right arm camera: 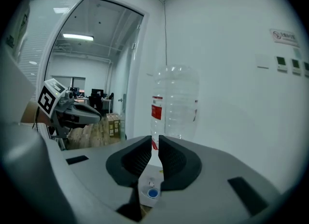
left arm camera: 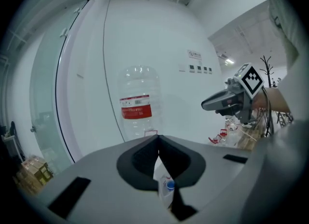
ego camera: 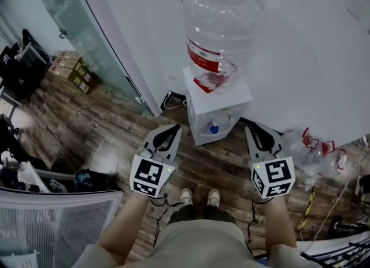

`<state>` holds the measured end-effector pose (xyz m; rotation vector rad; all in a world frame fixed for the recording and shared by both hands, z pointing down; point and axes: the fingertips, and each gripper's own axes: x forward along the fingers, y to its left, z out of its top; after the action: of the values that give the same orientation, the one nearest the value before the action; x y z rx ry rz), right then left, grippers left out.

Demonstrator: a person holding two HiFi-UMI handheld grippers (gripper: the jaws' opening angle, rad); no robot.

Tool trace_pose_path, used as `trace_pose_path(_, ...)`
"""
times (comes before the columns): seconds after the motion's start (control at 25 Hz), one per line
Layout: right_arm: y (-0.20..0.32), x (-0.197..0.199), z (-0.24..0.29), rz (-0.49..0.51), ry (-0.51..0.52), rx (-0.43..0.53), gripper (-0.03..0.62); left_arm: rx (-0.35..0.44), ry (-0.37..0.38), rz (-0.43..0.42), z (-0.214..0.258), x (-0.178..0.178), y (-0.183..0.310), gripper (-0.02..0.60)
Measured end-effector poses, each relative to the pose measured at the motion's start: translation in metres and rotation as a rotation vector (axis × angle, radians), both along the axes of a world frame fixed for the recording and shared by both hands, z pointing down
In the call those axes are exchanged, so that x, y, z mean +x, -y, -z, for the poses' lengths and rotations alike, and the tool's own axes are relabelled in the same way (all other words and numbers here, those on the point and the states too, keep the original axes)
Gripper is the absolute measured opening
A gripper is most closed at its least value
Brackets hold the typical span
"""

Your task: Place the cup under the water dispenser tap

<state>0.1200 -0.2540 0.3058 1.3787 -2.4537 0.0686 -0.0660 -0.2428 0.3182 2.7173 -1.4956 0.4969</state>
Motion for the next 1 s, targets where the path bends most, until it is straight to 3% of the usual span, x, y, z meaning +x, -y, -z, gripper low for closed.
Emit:
trace_pose_path(0.12,-0.013,0.009,0.036,-0.001,0.031,0.066,0.008,0.065,0.008,-0.007,0.03,-0.003,-0.016,0.006)
trace_pose_path(0.44,-0.049,0.02,0.106,0.008,0.049,0.191,0.006,0.156,-0.027,-0.014,0.081,-0.011,-0.046,0.006)
trace_pose_path(0.68,-0.07,0.011,0.113,0.058,0.059,0.208,0.006,0.174,-0.048,-0.011,0.09,-0.006,-0.057,0.006)
trace_pose_path(1.0,-0.07,0.006,0.095,0.086,0.083,0.161,0.006,0.179,-0.042,0.004,0.09,-0.002,-0.055,0.006)
